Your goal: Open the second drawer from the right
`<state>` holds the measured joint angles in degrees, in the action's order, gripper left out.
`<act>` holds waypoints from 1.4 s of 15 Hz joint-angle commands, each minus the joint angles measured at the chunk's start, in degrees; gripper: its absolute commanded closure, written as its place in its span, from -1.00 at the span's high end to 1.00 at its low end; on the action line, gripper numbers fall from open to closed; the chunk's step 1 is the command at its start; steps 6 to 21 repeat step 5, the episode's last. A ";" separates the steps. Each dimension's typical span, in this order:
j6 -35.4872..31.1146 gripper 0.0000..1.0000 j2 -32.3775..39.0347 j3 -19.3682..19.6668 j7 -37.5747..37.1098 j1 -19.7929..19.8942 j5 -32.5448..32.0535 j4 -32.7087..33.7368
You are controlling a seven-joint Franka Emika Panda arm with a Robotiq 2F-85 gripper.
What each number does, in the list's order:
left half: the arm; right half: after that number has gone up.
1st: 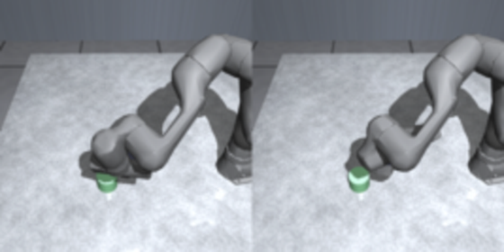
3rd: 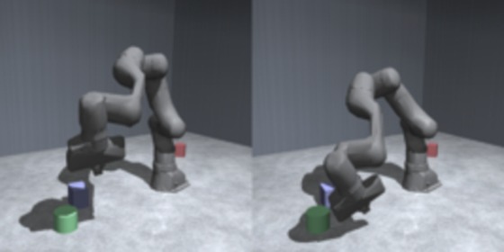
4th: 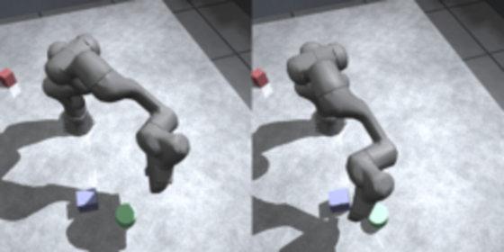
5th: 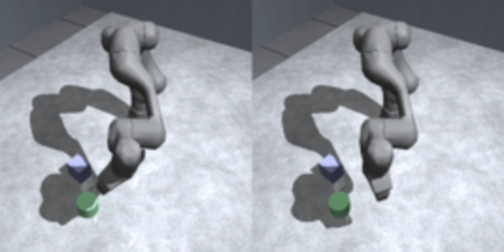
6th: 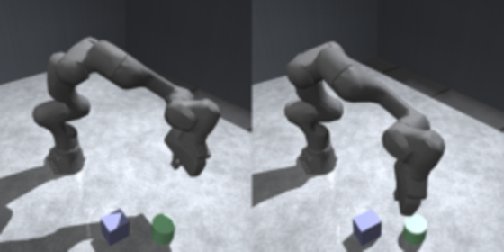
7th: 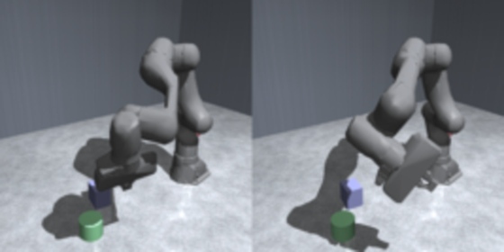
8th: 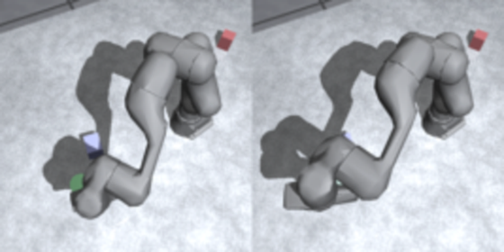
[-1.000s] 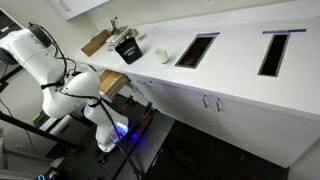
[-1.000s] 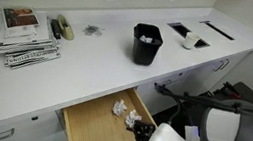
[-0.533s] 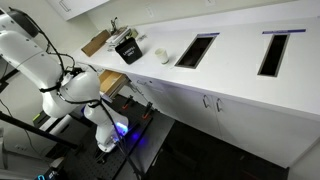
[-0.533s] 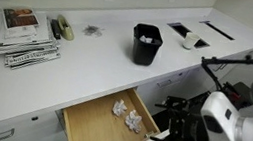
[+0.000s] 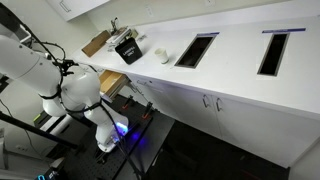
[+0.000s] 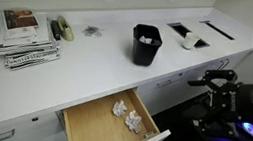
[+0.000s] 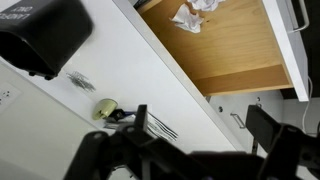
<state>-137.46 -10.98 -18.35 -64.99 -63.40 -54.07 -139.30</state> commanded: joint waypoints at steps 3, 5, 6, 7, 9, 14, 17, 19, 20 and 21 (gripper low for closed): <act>-0.68 1.00 -2.51 -3.78 4.40 4.07 4.99 -1.56; -0.78 1.00 -2.54 -3.78 4.48 4.16 5.06 -1.76; -0.78 1.00 -2.54 -3.78 4.48 4.16 5.06 -1.76; -0.78 1.00 -2.54 -3.78 4.48 4.16 5.06 -1.76; -0.78 1.00 -2.54 -3.78 4.48 4.16 5.06 -1.76; -0.78 1.00 -2.54 -3.78 4.48 4.16 5.06 -1.76; -0.78 1.00 -2.54 -3.78 4.48 4.16 5.06 -1.76; -0.78 1.00 -2.54 -3.78 4.48 4.16 5.06 -1.76; -0.78 1.00 -2.54 -3.78 4.48 4.16 5.06 -1.76; -0.78 1.00 -2.54 -3.78 4.48 4.16 5.06 -1.76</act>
